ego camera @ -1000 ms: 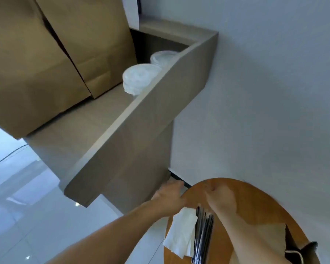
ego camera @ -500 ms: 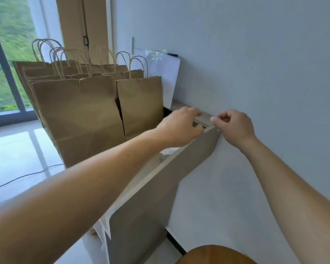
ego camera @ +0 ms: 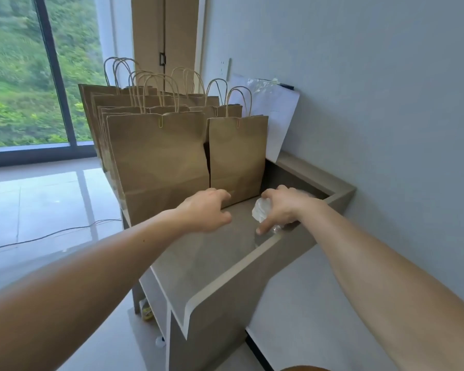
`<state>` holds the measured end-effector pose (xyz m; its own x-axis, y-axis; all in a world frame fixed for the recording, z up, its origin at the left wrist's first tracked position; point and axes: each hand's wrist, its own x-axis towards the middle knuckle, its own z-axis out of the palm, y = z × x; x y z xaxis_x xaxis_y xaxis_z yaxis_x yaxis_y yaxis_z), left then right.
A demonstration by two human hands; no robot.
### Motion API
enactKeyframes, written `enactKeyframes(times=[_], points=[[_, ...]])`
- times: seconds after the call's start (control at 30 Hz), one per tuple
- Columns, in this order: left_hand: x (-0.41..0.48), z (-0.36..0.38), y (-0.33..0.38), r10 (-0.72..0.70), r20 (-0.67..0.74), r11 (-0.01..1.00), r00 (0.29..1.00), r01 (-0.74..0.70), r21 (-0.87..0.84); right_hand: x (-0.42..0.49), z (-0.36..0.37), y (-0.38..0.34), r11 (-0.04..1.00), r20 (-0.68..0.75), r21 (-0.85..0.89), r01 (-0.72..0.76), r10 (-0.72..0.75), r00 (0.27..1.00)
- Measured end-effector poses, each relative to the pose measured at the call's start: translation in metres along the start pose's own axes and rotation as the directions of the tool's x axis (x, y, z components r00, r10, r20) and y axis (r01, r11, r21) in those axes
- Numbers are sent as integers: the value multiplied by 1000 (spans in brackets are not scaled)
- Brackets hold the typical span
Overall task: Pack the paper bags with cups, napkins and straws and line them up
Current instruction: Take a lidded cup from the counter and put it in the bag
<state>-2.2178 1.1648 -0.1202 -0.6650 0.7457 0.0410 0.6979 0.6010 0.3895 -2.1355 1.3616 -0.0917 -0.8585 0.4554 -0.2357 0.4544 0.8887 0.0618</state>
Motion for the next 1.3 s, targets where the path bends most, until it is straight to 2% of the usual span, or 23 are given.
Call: enactKeyframes(times=[0.13,0.23,0.4,0.5,0.6,0.73,0.8,0.9,1.1,1.2,1.3], points=[[-5,6,-4,-14,15,999,1000,14,-29,2,4,0,999,20,-35,-10,11,1000],[-10,4,-4,-16,10,999,1000,17,-41,2,4,-1,1000,-16,-14,-9,8,1000],[-14,-9,5,-15,-24,1000,1000,15,-22,-15,-12,2,979,-198,200,31,9,980],[-13,-23,26,25,-68,999,997,-26,-22,-39,-46,15,927,-356,363,93,45,934],[-10,-33,60,98,-112,994,989,-102,-32,-75,-73,39,886,-475,439,145,92,875],[-7,-31,126,264,-144,960,954,-274,-53,-139,-86,86,871,-563,481,103,216,798],[-8,-20,163,351,-117,928,929,-362,-86,-175,-82,115,853,-580,519,54,306,755],[-11,14,216,446,-30,890,895,-446,-89,-231,-57,157,819,-547,570,-65,438,713],[-44,125,293,553,209,833,807,-536,-135,-323,47,211,730,-314,568,-379,619,720],[-74,193,310,584,396,802,709,-579,-146,-358,113,221,664,-179,565,-489,678,713],[-112,255,310,543,613,783,573,-610,-124,-377,168,225,581,-75,606,-542,721,689]])
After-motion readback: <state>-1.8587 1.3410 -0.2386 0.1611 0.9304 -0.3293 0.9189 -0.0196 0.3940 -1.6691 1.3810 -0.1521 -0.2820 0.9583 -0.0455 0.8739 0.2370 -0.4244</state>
